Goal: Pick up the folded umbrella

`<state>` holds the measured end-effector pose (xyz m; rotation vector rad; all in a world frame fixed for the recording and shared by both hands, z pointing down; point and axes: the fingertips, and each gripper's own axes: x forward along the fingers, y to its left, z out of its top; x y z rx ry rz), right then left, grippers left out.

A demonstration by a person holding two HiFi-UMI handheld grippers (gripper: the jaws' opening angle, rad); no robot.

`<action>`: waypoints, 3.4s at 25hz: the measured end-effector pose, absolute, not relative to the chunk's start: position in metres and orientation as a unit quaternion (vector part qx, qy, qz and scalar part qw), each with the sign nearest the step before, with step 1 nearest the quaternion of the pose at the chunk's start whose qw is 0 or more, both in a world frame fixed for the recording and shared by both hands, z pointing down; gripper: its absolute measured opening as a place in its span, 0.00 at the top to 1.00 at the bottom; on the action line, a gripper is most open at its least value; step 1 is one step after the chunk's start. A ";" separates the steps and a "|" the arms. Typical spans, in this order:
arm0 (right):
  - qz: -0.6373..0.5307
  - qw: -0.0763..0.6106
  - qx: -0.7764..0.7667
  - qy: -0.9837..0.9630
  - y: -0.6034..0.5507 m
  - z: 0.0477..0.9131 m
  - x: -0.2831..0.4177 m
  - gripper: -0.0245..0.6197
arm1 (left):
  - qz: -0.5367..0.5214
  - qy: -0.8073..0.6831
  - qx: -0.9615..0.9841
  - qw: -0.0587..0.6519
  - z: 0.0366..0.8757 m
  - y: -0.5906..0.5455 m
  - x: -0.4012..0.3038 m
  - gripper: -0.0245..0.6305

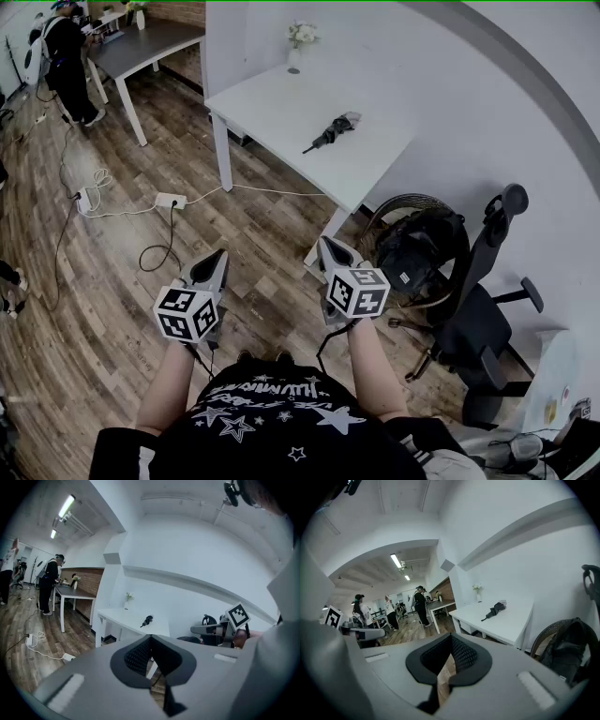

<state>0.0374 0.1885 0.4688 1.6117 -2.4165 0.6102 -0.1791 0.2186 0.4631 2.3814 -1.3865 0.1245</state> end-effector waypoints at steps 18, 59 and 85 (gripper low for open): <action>0.216 0.099 0.545 -0.804 0.199 0.485 0.015 0.94 | 0.050 -0.494 0.842 0.211 0.478 0.230 -0.211 0.96; 0.262 0.072 0.567 -0.778 -0.064 0.524 0.073 0.94 | 0.069 -0.522 0.818 0.231 0.502 -0.016 -0.192 0.96; 0.300 0.050 0.584 -0.752 -0.190 0.545 0.147 0.94 | 0.079 -0.501 0.835 0.213 0.498 -0.169 -0.114 0.96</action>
